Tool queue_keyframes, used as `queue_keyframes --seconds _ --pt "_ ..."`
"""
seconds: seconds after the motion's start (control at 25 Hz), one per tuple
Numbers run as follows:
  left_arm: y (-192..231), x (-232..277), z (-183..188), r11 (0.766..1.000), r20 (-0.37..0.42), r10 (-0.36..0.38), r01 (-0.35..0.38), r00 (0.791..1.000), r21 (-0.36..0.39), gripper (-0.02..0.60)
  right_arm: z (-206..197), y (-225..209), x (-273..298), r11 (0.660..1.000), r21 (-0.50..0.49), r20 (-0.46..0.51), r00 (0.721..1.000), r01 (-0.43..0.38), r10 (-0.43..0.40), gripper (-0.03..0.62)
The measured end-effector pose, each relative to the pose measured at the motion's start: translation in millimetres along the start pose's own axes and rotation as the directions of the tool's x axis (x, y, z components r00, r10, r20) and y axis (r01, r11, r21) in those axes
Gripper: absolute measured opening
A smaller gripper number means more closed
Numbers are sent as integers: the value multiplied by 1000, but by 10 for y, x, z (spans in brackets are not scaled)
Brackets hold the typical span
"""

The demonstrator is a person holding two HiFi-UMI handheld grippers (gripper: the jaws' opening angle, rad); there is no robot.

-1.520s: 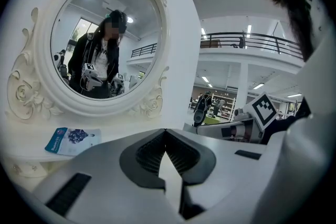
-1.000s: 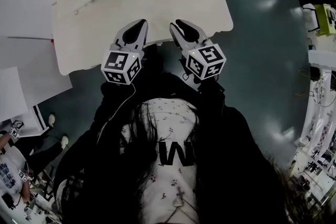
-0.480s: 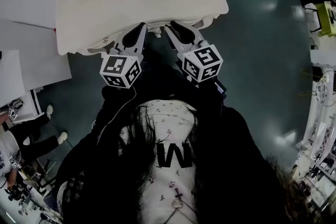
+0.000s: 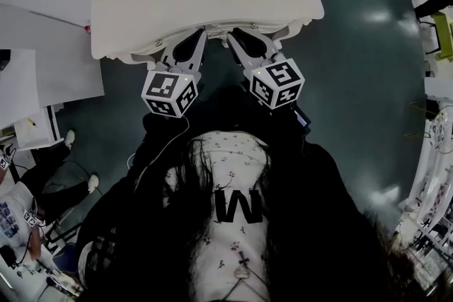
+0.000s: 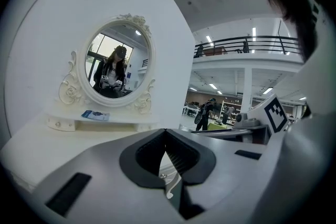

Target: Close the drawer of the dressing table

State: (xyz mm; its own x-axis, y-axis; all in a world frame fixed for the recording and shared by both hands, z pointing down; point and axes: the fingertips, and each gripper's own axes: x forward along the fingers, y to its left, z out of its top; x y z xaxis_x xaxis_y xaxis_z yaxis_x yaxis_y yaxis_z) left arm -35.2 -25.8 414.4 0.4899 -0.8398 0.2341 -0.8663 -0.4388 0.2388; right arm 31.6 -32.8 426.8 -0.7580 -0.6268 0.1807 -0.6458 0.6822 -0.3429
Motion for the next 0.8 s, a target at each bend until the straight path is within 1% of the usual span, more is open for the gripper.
queue_keyframes --seconds 0.24,0.28,0.48,0.56,0.68,0.72,0.8 --pt "140 -323 -77 1000 -17 -2 2 1000 1 0 -150 340 108 1000 16 -13 1000 -7 8 68" --pt "170 -387 -92 1000 -20 -2 2 1000 0 0 -186 407 123 1000 20 -16 1000 -6 7 58" --pt "335 -753 -165 1000 -32 -6 6 999 -1 0 -369 772 195 999 42 -28 1000 6 -5 58" --pt "367 -883 -190 1000 -37 -9 9 999 -2 0 -421 897 190 999 44 -31 999 14 -12 37" --pt "407 -1026 -239 1000 -45 -16 16 999 -2 0 -497 1047 182 999 45 -35 999 23 -21 31" --pt "415 -1066 -254 1000 -46 -20 20 999 -2 0 -522 1089 177 999 44 -35 999 26 -25 14" --pt "422 -1137 -282 1000 -44 -28 28 999 -2 0 -566 1165 164 999 41 -35 999 32 -31 9"
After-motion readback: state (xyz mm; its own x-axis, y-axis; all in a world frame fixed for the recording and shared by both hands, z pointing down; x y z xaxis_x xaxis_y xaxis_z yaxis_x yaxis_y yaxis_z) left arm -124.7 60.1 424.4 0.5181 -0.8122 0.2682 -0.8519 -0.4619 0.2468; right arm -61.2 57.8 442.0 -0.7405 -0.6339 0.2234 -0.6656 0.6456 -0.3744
